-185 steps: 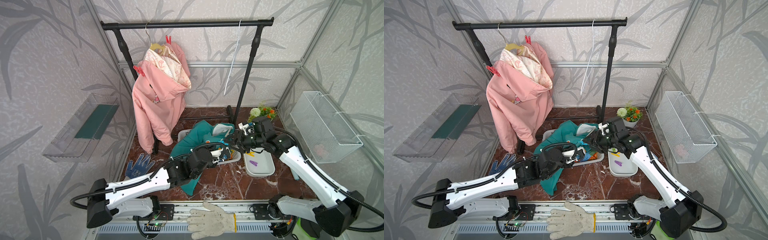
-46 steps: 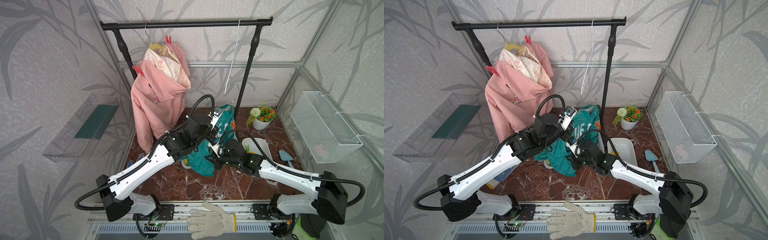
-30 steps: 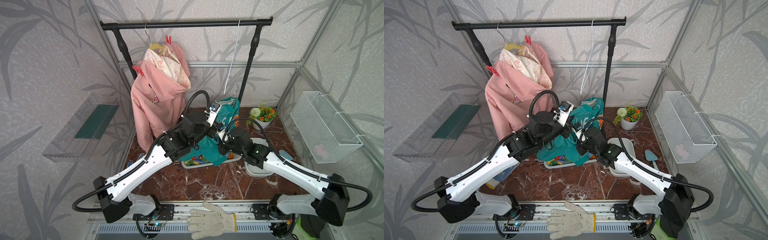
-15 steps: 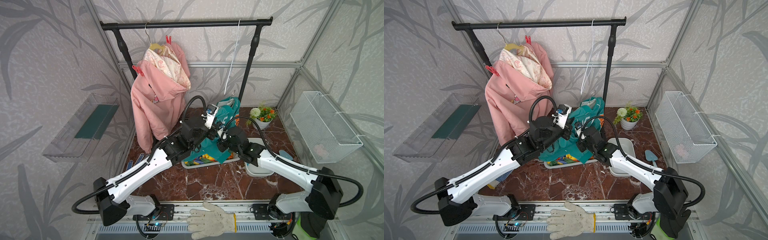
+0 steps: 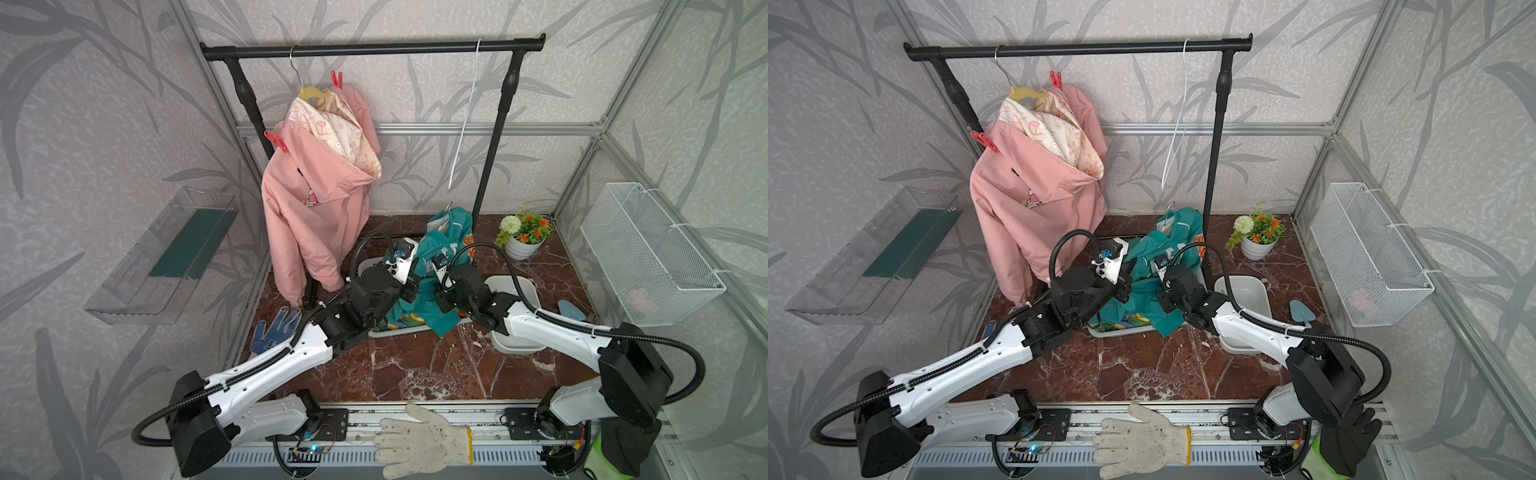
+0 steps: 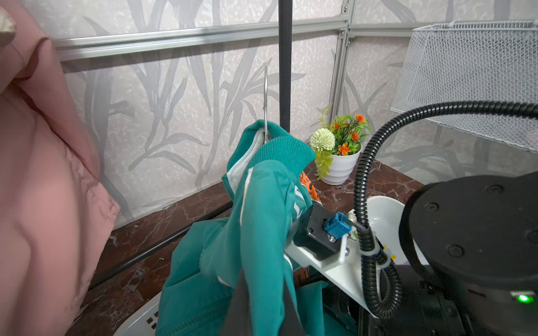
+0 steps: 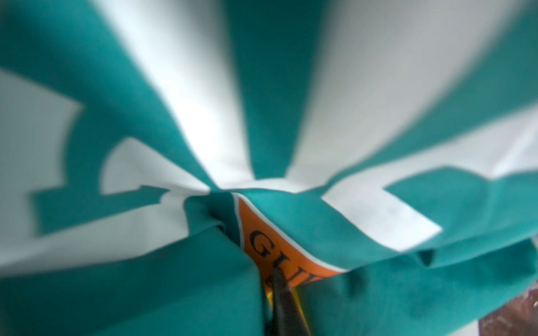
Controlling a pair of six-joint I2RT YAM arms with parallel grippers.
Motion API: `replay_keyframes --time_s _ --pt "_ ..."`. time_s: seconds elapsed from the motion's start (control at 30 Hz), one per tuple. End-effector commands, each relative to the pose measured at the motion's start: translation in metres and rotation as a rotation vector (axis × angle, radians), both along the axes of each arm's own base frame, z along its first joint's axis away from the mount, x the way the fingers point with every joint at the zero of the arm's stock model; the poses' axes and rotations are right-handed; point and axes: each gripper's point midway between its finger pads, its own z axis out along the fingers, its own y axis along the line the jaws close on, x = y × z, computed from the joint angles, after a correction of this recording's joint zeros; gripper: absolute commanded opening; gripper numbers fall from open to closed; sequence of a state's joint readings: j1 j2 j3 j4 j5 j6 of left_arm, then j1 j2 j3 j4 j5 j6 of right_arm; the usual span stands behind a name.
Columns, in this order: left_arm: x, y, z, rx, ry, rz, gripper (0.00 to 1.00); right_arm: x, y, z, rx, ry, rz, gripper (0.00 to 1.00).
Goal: Remove the clothespins securing jackets to the hanger
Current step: Adjust the jacket in the basket.
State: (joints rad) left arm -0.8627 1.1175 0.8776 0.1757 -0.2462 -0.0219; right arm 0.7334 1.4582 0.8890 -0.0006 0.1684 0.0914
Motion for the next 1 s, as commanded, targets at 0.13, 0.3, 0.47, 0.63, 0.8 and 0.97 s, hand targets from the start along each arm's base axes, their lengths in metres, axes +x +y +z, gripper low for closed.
replay_keyframes --time_s 0.13,0.3,0.47,0.63,0.8,0.97 --pt "-0.005 0.018 0.02 -0.115 -0.1 0.045 0.0 -0.006 -0.017 -0.001 0.008 0.032 -0.056 0.63" --pt "-0.009 0.022 0.01 -0.117 -0.11 0.043 0.0 -0.02 -0.029 0.011 0.007 0.024 -0.044 0.72" --pt "-0.015 0.023 -0.003 -0.112 -0.101 0.019 0.0 -0.021 -0.062 0.024 0.031 0.001 -0.09 0.8" --pt "-0.019 0.024 -0.01 -0.127 -0.095 0.008 0.0 -0.015 -0.074 0.068 0.123 -0.097 -0.091 0.85" --pt "-0.025 0.018 -0.015 -0.115 -0.102 -0.041 0.0 -0.003 -0.067 0.106 0.205 -0.109 -0.086 0.85" --pt "-0.03 0.016 -0.019 -0.108 -0.105 -0.063 0.0 0.019 -0.059 0.142 0.394 -0.121 -0.075 0.84"
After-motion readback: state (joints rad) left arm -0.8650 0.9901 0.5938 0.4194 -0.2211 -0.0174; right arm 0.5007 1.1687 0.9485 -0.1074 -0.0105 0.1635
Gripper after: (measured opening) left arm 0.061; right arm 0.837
